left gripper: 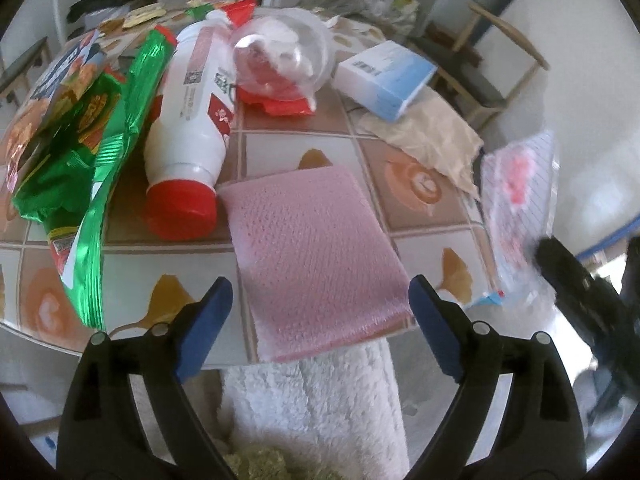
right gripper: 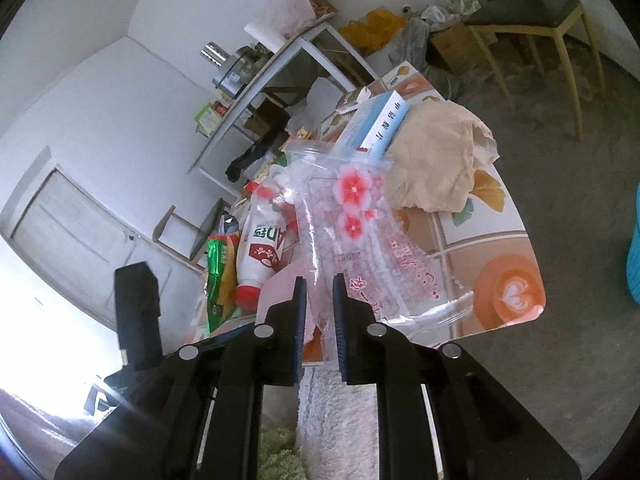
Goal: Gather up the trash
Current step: 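Grasp the pink sponge cloth with the left gripper while the right gripper holds the bag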
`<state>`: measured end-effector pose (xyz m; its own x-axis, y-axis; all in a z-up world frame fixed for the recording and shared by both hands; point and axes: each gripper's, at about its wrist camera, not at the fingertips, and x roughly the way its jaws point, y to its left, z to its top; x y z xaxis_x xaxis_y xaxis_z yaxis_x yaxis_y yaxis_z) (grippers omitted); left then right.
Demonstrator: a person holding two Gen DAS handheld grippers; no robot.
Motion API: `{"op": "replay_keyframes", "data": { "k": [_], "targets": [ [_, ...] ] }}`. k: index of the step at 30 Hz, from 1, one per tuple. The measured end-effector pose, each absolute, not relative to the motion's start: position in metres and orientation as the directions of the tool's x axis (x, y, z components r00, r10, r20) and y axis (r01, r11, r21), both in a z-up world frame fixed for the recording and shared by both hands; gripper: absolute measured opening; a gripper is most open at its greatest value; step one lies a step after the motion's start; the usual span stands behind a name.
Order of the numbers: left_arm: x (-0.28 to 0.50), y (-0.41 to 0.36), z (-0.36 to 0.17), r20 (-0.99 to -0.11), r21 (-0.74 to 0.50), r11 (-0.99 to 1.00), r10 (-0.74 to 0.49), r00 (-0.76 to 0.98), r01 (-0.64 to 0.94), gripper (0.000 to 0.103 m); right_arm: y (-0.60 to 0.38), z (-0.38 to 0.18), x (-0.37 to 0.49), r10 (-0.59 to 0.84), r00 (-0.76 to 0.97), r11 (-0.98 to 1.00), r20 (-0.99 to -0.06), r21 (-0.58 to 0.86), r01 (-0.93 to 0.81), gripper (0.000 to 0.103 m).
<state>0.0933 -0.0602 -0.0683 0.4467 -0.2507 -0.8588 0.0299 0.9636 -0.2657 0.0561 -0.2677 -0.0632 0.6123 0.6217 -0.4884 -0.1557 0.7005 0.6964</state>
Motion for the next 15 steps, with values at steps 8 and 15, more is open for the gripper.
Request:
{"op": "replay_keyframes", "data": {
  "k": [8,15],
  "targets": [
    [0.109,-0.075,-0.079,-0.872,-0.232,0.972,-0.198,0.448,-0.023,0.087,-0.271,-0.063,0.047,0.609,0.631,0.708,-0.480,0.688,-0.160,0.012],
    [0.110,-0.078,-0.080,-0.841,-0.244,0.969,-0.222,0.494,0.020,0.084,-0.276,-0.061,0.042,0.594,0.643,0.717,-0.484,0.682,-0.148,0.011]
  ]
}}
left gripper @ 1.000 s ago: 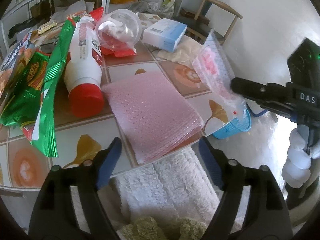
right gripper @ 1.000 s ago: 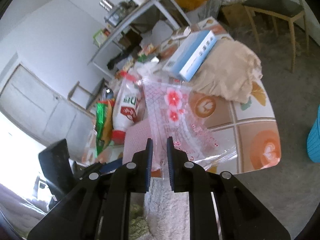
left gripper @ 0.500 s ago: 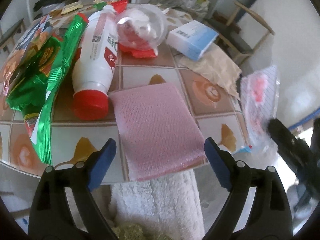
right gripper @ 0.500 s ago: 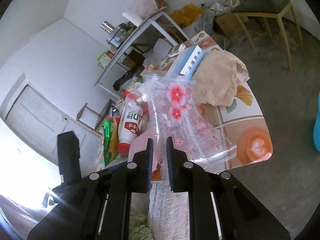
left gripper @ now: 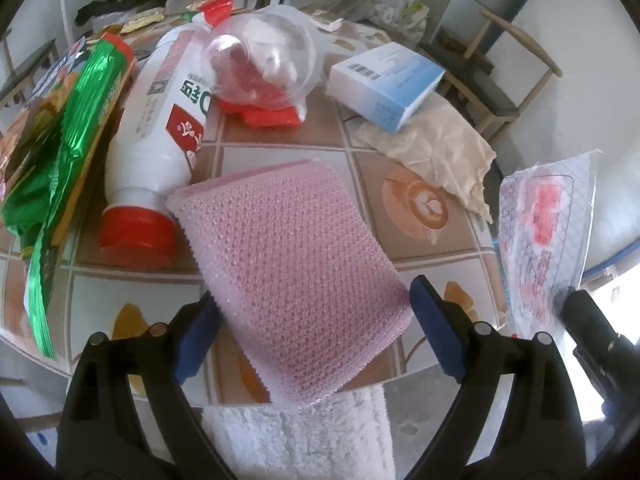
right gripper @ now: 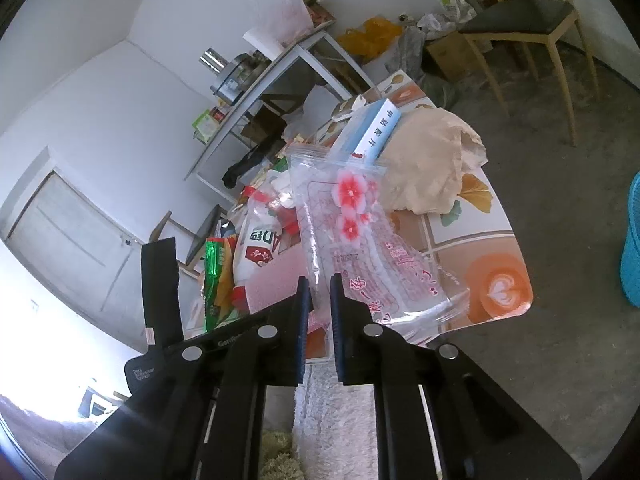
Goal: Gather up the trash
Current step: 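Grasp the pink sponge cloth with the left gripper while the right gripper holds the bag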
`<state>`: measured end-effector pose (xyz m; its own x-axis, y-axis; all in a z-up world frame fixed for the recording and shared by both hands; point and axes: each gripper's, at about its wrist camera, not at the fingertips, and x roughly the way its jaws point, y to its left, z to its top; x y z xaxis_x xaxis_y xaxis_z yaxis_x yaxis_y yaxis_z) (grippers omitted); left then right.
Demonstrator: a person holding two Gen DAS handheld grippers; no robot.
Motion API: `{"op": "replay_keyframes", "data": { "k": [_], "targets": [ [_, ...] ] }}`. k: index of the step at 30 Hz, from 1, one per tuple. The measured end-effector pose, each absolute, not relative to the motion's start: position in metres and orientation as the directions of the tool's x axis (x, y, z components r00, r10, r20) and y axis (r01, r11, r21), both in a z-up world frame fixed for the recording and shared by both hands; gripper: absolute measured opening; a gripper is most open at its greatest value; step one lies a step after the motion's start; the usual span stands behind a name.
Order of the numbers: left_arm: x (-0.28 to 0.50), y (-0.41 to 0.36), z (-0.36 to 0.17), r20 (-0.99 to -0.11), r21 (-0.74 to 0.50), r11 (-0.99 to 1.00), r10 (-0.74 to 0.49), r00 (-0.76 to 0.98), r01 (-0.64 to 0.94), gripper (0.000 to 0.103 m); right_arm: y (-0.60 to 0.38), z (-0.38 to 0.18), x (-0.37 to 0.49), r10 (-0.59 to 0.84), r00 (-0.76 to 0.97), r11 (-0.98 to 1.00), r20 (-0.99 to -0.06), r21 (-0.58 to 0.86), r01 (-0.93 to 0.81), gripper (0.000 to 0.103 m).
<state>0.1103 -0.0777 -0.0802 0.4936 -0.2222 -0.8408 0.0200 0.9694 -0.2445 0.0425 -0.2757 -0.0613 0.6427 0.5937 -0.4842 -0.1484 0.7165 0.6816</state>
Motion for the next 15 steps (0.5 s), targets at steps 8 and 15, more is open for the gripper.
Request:
{"op": "replay_keyframes", "data": {
  "k": [8,15],
  "targets": [
    [0.099,-0.068,-0.078,-0.805,-0.289,0.956,-0.269,0.529,0.045,0.067,-0.277,-0.057,0.042,0.586,0.649,0.722,-0.485,0.676,-0.147,0.008],
    [0.088,-0.058,-0.070,-0.766,-0.334,0.939,-0.317,0.559,0.075,0.049,-0.277,-0.050,0.045,0.591,0.653,0.717,-0.474,0.680,-0.155,0.008]
  ]
}}
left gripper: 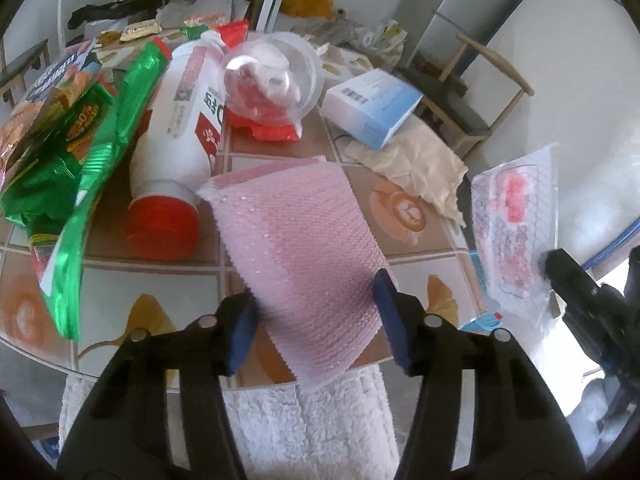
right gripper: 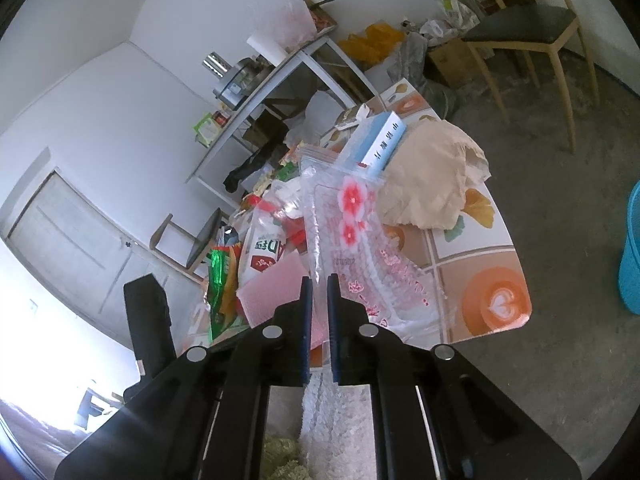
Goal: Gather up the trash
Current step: 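Grasp the pink sponge cloth with the left gripper while the right gripper holds the bag, then carry the sponge and bag to the blue wastebasket and open both grippers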
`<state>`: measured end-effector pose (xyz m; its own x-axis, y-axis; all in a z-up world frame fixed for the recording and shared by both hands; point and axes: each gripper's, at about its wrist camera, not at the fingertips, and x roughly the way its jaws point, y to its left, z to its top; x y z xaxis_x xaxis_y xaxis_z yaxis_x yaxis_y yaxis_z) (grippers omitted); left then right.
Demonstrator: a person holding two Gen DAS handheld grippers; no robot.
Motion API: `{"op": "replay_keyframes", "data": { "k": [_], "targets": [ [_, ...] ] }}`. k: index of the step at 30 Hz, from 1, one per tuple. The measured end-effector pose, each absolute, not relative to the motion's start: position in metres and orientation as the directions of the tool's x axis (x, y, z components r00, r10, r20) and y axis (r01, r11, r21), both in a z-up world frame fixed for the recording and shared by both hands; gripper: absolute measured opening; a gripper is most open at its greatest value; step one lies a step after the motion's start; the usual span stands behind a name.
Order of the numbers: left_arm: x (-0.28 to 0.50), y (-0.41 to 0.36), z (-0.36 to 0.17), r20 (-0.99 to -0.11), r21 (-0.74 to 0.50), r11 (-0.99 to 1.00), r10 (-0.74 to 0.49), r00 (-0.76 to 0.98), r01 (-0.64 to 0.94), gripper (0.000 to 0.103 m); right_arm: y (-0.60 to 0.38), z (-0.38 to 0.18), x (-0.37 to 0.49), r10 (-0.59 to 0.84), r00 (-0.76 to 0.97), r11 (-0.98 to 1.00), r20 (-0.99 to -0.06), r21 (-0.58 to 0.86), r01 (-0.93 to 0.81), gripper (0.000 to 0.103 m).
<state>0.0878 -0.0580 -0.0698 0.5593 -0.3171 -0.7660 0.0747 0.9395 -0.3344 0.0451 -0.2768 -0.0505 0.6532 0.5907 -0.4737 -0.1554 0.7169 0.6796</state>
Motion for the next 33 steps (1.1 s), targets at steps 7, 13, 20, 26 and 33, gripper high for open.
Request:
{"op": "replay_keyframes", "data": {
  "k": [7,13,20,26,33],
  "targets": [
    [0.078,-0.050,-0.063,-0.725,-0.382,0.918,-0.368,0.583,0.104,0.037,-0.283,-0.045,0.047,0.598,0.660,0.699,-0.455,0.699,-0.152,0.008],
    [0.069,-0.049,-0.056,-0.703,-0.400,0.904,-0.409,0.582,0.151,0.032,-0.286,-0.039,0.046,0.604,0.665,0.687,-0.439,0.710,-0.154,0.008],
    [0.061,-0.057,-0.032,-0.641,-0.409,0.882,-0.461,0.614,0.235,0.031,-0.297,-0.027,0.041,0.596,0.687,0.680,-0.416,0.716,-0.157,0.008],
    [0.077,-0.104,-0.004,-0.594,-0.416,0.825,-0.565,0.572,0.383,0.031,-0.343,-0.002,0.022,0.504,0.775,0.703,-0.383,0.703,-0.110,0.008],
    [0.127,-0.236,0.007,-0.622,-0.450,0.686,-0.700,0.350,0.571,0.031,-0.434,0.012,-0.012,0.249,0.864,0.770,-0.437,0.631,0.096,0.008]
  ]
}}
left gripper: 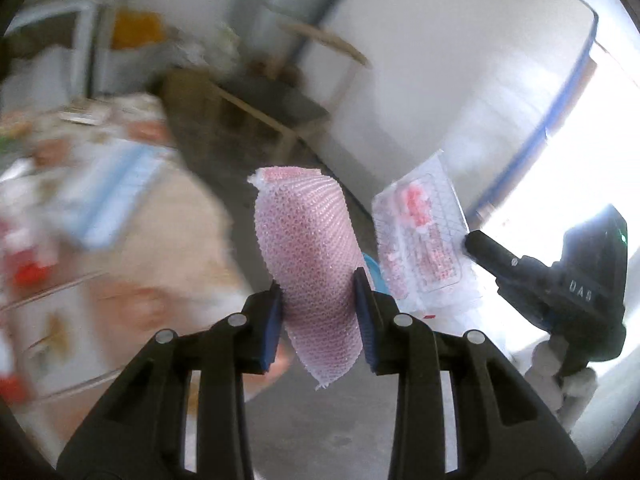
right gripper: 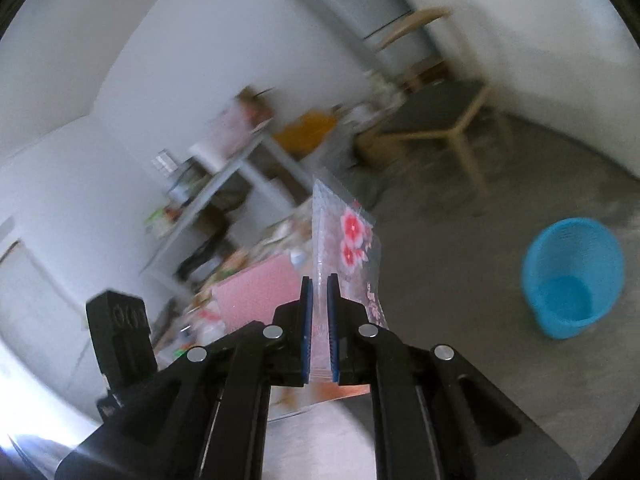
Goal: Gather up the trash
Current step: 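Carry the sponge and bag to the blue wastebasket and open both grippers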
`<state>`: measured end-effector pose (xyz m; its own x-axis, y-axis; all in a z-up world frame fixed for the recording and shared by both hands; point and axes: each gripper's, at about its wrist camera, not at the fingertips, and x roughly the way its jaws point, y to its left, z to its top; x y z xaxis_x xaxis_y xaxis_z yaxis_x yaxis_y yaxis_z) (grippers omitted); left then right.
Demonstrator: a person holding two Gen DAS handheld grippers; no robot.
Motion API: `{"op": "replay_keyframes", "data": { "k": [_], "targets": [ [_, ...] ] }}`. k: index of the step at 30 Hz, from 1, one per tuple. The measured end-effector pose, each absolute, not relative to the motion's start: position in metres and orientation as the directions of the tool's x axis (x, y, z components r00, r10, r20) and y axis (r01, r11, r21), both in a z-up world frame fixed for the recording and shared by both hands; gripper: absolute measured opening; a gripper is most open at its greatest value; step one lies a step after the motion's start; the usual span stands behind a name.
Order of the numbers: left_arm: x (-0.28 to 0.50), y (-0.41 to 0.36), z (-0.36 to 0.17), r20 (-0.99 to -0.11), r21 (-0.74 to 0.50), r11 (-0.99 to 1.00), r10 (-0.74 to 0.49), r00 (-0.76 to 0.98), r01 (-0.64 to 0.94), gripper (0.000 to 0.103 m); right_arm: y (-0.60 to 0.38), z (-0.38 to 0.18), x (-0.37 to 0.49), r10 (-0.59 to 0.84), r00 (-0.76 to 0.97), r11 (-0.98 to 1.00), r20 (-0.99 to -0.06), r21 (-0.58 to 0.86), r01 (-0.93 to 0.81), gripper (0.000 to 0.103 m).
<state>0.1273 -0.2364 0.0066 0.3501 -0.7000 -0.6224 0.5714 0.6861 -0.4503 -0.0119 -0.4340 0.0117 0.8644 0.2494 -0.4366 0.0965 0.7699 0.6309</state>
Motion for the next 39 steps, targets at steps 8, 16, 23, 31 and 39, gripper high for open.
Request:
{"op": "replay_keyframes", "data": {
  "k": [8,16,23,31,39],
  "targets": [
    [0.184,-0.418,-0.062,-0.754,-0.473,0.596,-0.654,0.052,0.649,0.031,-0.564,-0.065,-0.003,0.087,0.817,0.662,-0.570,0.646,0.381,0.008],
    [0.216,-0.527,-0.133,-0.814,-0.428,0.589,-0.580,-0.010,0.685,0.040,-0.651,-0.151,0.035,0.004,0.747,0.541,-0.665,0.629,0.558,0.010],
    [0.226,-0.545,-0.153,-0.825,-0.355,0.646,-0.556,0.098,0.675,0.076,-0.686,-0.207,0.043,-0.028,0.671,0.444,-0.741,0.592,0.672,0.038],
    [0.218,-0.504,-0.105,-0.699,-0.475,0.560,-0.709,0.096,0.679,0.078,-0.657,-0.165,0.023,-0.134,0.665,0.572,-0.735,0.491,0.657,0.056],
    [0.154,-0.415,-0.019,-0.541,-0.411,0.446,-0.821,0.181,0.795,0.083,-0.581,-0.077,-0.018,-0.384,0.672,0.704,-0.633,0.270,0.657,0.095]
  ]
}}
